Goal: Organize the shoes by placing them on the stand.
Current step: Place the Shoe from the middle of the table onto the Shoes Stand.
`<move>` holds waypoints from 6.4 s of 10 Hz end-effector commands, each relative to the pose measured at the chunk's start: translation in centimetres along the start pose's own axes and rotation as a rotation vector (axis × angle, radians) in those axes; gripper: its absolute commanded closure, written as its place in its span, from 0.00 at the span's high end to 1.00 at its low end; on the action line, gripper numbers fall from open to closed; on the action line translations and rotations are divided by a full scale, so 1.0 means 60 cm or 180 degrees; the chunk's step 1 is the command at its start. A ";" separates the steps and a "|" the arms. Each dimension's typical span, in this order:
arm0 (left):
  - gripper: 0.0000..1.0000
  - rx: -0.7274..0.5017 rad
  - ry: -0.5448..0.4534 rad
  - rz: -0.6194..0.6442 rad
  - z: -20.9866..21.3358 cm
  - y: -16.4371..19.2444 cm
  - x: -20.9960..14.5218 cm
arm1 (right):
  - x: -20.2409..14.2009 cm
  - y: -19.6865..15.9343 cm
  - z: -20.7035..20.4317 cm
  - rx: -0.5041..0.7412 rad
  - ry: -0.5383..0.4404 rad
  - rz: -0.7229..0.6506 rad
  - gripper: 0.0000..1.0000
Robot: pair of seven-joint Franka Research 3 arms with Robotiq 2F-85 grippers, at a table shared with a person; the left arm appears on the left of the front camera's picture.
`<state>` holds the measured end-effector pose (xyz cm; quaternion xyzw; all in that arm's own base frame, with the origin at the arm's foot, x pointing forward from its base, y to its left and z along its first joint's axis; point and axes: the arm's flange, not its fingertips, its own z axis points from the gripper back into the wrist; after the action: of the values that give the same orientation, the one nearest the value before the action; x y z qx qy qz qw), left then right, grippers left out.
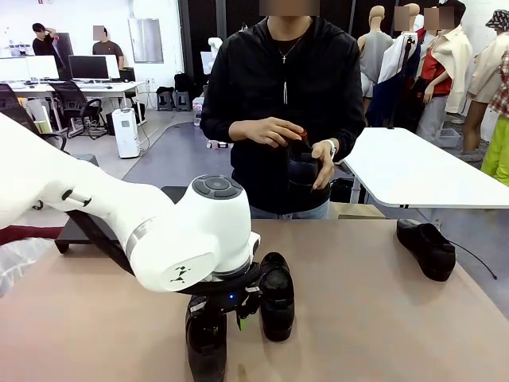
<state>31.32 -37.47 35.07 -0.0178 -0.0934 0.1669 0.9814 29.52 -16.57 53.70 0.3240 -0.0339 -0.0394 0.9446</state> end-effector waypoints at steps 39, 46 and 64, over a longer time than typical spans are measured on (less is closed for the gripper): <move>0.00 0.0729 -0.1203 -0.0745 0.039 0.021 0.472 | -0.001 0.001 0.005 0.0003 0.0011 0.0005 1.00; 0.00 0.0389 -0.1143 -0.1221 0.095 0.069 0.504 | -0.001 0.001 0.005 0.0003 0.0011 0.0005 1.00; 1.00 -0.0074 -0.0916 -0.1443 0.074 0.096 0.599 | -0.001 0.001 0.005 0.0003 0.0011 0.0005 1.00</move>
<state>61.88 -20.38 45.22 0.0284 -0.2285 -0.0724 0.9704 29.50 -16.57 53.69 0.3241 -0.0331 -0.0395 0.9446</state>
